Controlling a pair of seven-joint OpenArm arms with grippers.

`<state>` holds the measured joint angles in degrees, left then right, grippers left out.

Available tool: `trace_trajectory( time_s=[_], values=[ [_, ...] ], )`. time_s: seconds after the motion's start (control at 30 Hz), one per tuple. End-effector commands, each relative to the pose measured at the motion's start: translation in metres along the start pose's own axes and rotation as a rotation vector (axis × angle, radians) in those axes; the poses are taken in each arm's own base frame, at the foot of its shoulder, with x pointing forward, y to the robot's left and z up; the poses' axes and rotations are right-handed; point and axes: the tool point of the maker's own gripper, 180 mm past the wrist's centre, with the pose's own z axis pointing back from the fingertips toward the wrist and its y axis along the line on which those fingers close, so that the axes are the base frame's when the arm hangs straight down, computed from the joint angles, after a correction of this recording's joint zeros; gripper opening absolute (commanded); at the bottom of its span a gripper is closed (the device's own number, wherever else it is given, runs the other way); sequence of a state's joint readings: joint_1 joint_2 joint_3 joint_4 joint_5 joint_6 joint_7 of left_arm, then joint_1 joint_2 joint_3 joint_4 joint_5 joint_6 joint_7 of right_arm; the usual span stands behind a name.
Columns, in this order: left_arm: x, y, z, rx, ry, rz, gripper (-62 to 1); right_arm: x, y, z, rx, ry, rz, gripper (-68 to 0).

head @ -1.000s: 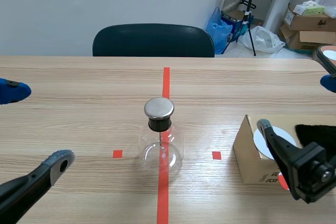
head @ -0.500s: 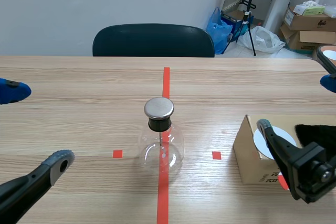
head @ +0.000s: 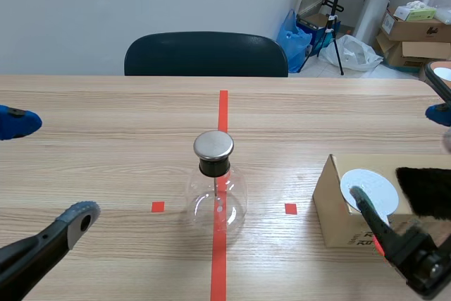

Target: Do the electroscope experiment

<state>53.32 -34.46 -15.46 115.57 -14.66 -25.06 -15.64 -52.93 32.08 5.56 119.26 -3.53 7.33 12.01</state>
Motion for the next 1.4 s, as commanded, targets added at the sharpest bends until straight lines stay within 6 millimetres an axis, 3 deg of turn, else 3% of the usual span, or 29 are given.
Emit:
trace_trajectory(
  time_s=[0.0,0.43,0.67,1.13,1.37],
  values=[
    [0.009,0.000,-0.001,0.002,-0.035,0.001,1.4,-0.001,0.005,0.005,0.015,0.006,0.006,0.4],
    [0.009,0.000,-0.001,0.002,-0.034,0.001,1.4,-0.034,0.030,0.041,0.024,0.169,0.067,0.4],
    [0.009,0.000,-0.001,0.001,-0.034,0.001,1.4,-0.040,0.028,0.054,-0.025,0.209,0.162,0.4],
    [0.009,0.000,-0.001,0.001,-0.033,0.001,1.4,-0.063,0.049,0.072,-0.012,0.284,0.506,0.4],
    [0.009,0.000,-0.001,0.001,-0.033,0.001,1.4,-0.077,0.055,0.068,-0.046,0.267,0.607,0.4]
  ],
)
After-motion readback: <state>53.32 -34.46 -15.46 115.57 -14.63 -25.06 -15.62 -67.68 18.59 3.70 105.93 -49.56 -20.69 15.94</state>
